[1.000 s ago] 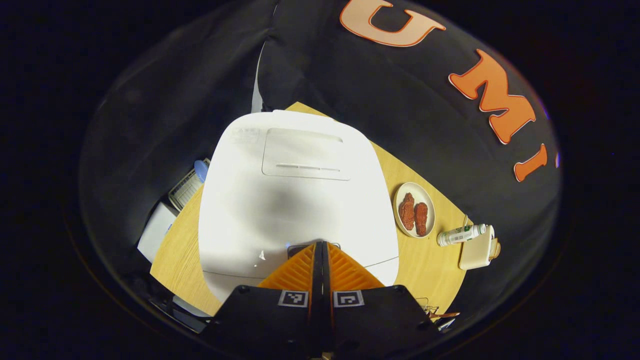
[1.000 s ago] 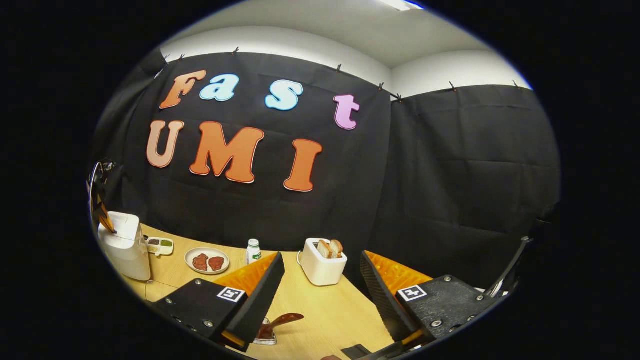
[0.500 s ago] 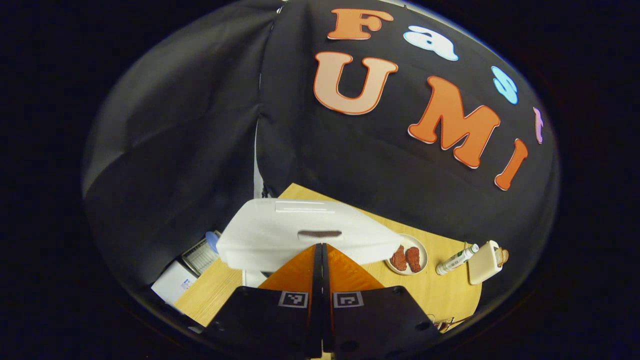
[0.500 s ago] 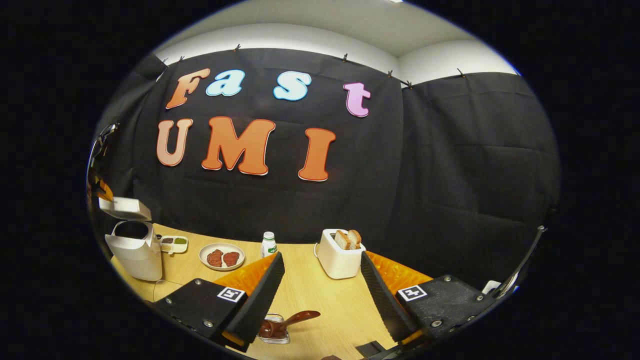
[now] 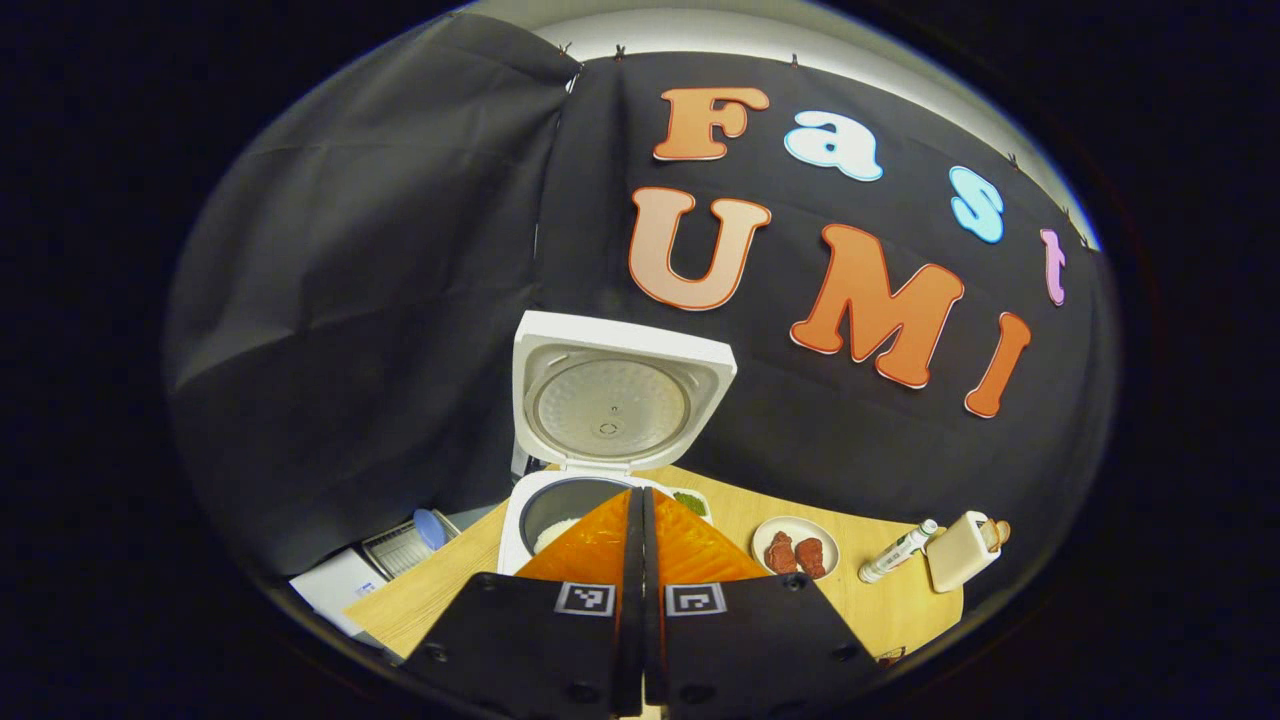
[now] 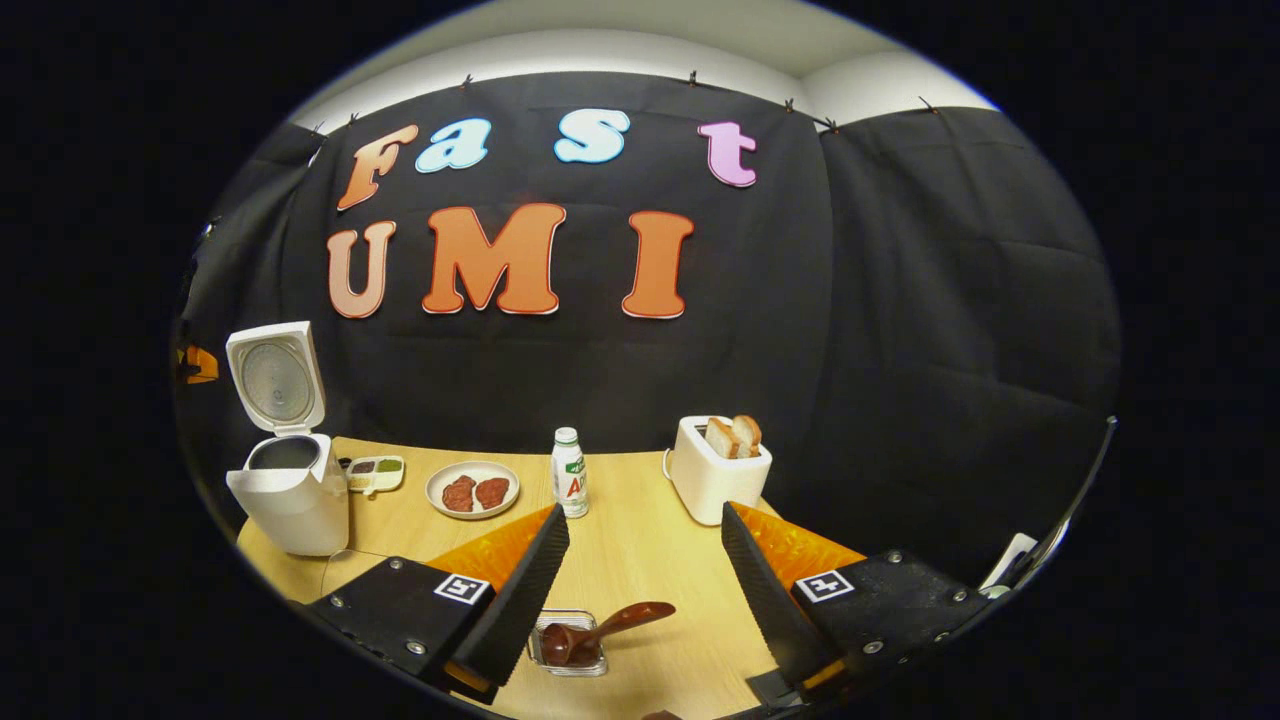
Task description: Close the left gripper, press the button to open the rice cooker; take a wooden spoon from the chopstick holder with the right hand, scoop a spoonful of rice and pour it into the rice cooker, then put the wooden spoon back into the chopstick holder.
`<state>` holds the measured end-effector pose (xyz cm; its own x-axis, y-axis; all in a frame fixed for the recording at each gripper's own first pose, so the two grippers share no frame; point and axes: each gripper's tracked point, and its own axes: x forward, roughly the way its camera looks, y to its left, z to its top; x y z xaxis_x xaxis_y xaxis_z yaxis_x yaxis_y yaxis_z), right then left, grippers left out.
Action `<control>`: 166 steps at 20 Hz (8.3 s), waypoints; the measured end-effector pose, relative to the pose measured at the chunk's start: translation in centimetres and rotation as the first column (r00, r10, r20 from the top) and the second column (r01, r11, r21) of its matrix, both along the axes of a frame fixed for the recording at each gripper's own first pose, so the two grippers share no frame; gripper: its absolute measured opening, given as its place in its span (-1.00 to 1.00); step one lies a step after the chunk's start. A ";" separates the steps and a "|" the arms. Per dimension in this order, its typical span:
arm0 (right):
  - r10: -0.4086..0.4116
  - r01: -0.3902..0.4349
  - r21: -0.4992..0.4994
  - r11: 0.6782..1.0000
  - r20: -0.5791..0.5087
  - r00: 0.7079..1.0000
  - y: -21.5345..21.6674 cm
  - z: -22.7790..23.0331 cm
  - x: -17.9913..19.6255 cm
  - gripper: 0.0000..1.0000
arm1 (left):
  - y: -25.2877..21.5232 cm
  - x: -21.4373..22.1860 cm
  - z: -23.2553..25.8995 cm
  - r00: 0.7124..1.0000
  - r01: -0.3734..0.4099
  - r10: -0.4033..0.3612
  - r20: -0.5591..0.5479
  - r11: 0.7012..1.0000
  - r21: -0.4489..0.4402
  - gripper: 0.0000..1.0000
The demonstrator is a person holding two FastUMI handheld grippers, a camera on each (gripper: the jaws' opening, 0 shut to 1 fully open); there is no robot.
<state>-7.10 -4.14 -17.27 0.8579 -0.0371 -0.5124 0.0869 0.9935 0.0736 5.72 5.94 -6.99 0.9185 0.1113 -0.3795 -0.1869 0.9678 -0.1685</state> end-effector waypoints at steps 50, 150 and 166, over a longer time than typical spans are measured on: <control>-0.032 0.112 0.482 0.869 -0.170 0.985 4.9 -7.3 1.2 -0.75 | -6.5 -7.2 7.4 0.944 0.139 -0.235 0.231 0.919 0.370 0.56; 0.185 0.409 0.911 -0.052 -0.393 0.901 24.5 -2.1 6.8 -0.75 | 2.6 -7.7 0.8 0.985 0.084 -0.131 0.112 0.931 0.355 0.99; 0.301 0.332 0.942 -0.040 -0.306 0.903 38.1 4.8 12.8 -0.75 | 13.5 -10.6 0.1 0.991 -0.088 0.046 0.125 0.933 0.349 0.92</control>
<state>5.73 33.99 -12.47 0.6234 0.7481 -0.2273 0.4287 -0.0839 0.8995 -4.91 19.42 -6.86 0.9387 0.2820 -0.1983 -0.2533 0.9544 0.1583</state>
